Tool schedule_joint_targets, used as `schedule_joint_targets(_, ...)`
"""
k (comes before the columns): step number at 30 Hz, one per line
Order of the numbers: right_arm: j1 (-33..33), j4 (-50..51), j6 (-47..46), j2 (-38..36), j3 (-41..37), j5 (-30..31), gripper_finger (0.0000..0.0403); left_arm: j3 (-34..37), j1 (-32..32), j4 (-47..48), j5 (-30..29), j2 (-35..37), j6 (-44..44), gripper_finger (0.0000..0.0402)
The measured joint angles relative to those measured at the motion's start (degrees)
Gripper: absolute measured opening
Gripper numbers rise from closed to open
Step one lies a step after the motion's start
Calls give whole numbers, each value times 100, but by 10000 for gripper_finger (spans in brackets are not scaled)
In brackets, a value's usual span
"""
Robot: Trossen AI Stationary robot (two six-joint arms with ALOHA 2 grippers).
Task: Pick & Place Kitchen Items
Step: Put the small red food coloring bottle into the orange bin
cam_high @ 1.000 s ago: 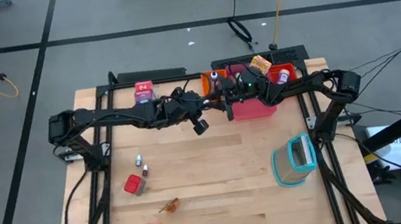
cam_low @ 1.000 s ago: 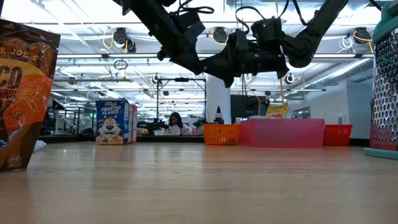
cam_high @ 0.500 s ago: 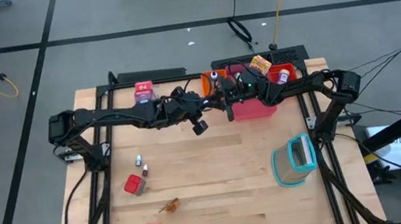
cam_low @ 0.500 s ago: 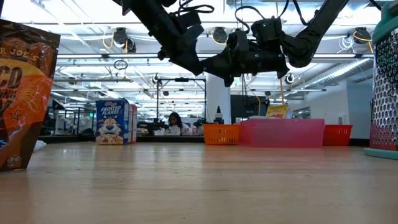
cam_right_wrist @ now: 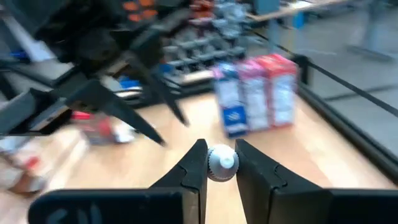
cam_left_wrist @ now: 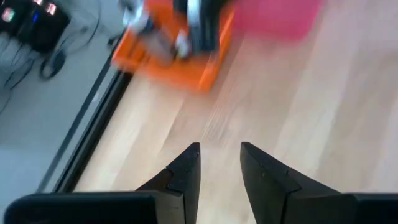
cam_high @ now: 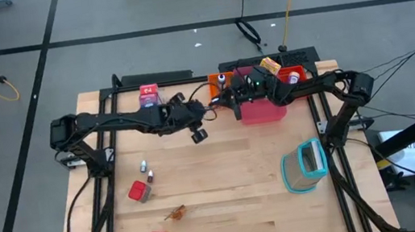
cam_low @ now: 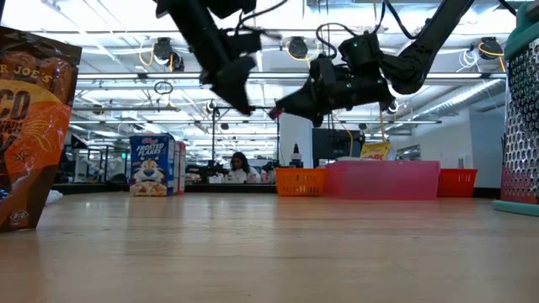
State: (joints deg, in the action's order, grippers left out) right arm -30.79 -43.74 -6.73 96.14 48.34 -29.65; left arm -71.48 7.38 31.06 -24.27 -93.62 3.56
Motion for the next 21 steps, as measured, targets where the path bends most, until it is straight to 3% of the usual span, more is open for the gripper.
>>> schedule_joint_targets(12,-314,1319,584,0,-2,2091,49,0,-126,3163,-958,0,1839,115)
schedule_joint_targets(21,-406,1718,746,0,-2,2670,49,0,-485,4828,-1204,0,3135,115)
